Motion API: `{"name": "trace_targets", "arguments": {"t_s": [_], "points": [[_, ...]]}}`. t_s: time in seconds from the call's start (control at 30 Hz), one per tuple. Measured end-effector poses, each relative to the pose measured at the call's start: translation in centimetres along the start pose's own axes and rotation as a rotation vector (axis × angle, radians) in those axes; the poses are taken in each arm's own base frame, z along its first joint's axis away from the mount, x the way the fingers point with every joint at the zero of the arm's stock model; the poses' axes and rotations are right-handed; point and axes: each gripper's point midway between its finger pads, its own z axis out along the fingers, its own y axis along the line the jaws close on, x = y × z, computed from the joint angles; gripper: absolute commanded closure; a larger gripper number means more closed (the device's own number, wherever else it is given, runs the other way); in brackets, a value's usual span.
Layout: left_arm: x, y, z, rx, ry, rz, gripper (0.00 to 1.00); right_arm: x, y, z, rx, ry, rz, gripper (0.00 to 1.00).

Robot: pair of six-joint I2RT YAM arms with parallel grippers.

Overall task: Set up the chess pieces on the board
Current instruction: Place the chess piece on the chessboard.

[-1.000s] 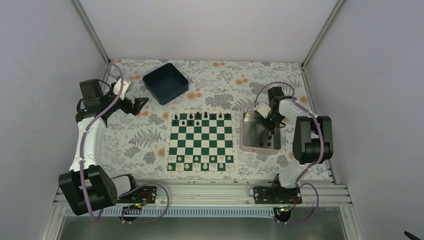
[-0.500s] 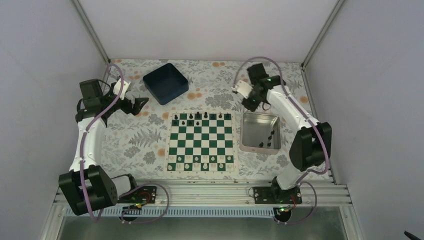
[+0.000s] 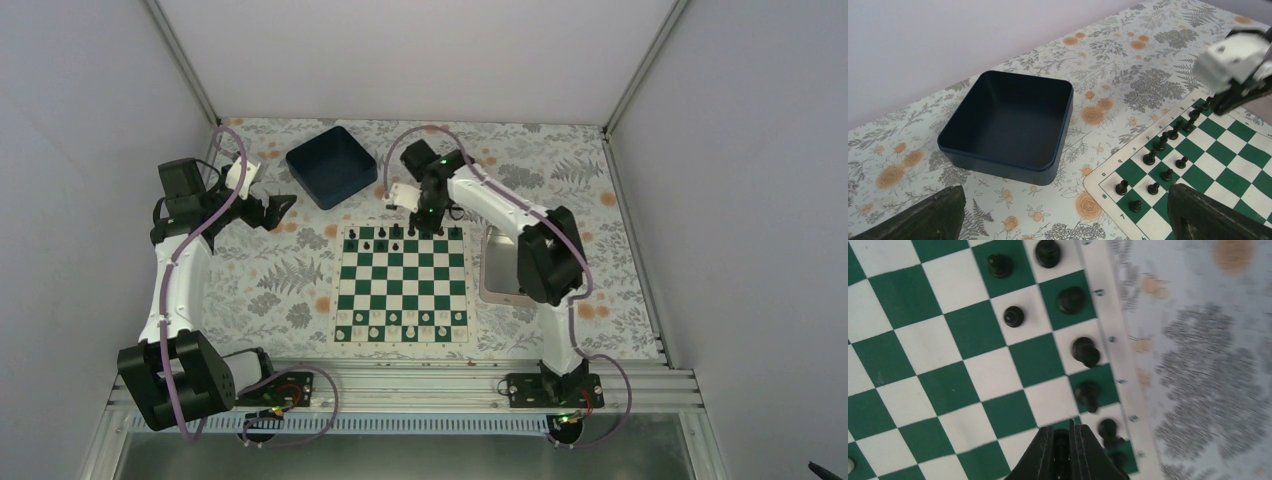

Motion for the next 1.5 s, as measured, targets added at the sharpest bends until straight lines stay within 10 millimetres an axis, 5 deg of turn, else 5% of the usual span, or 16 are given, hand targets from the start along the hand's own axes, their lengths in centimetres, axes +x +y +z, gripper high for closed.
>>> {"name": "trace_targets", "arguments": {"t_s": [0.27, 0.63, 1.5], "points": [[0.0, 0.0, 0.0, 0.000, 0.000, 0.000, 0.00, -0.3, 2.8, 4.4, -0.108, 0.043, -0.032, 0.94], [0.0, 0.0, 0.0, 0.000, 0.000, 0.000, 0.00, -0.6, 2.7, 7.7, -0.136, 0.062, -0.031, 0.94], [0.0, 0.0, 0.0, 0.000, 0.000, 0.004, 0.00, -0.6, 3.1, 9.0, -0.156, 0.079, -0.036, 0.91]]}}
